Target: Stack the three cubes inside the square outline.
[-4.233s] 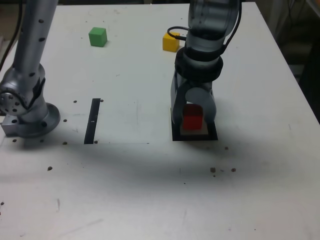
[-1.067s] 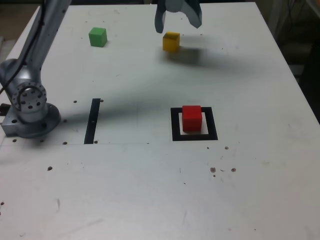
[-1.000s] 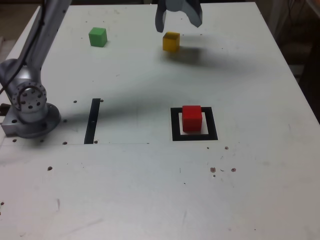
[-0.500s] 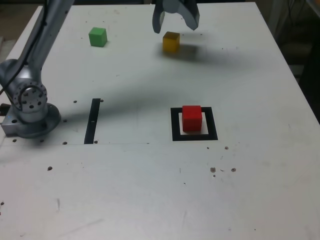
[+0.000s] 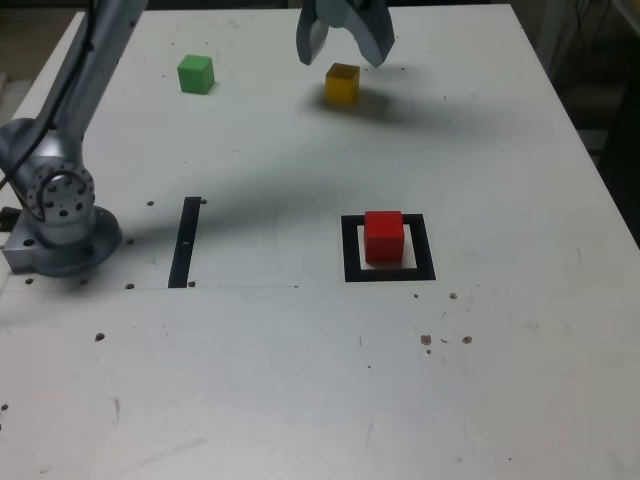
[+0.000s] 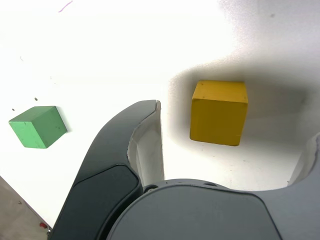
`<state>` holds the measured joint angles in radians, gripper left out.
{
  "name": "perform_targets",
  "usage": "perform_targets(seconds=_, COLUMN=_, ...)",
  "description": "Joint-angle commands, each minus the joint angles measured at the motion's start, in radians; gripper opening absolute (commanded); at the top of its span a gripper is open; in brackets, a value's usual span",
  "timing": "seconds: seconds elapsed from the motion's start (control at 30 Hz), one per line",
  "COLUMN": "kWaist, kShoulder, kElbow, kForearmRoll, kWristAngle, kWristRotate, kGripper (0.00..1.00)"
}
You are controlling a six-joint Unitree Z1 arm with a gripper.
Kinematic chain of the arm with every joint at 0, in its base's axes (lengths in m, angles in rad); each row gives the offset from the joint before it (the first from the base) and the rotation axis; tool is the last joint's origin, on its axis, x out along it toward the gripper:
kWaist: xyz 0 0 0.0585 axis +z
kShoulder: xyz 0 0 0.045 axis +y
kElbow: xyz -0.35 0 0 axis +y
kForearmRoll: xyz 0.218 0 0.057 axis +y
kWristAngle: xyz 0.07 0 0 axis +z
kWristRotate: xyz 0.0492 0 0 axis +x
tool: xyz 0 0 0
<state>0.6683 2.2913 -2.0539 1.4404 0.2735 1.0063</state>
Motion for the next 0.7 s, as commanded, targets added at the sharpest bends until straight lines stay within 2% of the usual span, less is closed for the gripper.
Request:
perform_targets(seconds=0.0, kWaist=0.002, kShoulder=0.006, kElbow=0.005, kForearmRoll=-0.001, kWristAngle=0.001, kWristRotate=-0.001, kGripper=0.99)
perform_targets(seconds=0.67, kWaist=0.004, kShoulder=0.061, kElbow=0.032, kForearmRoll=-0.026, kWristAngle=0.001, kWristRotate=-0.027, kGripper=0.93)
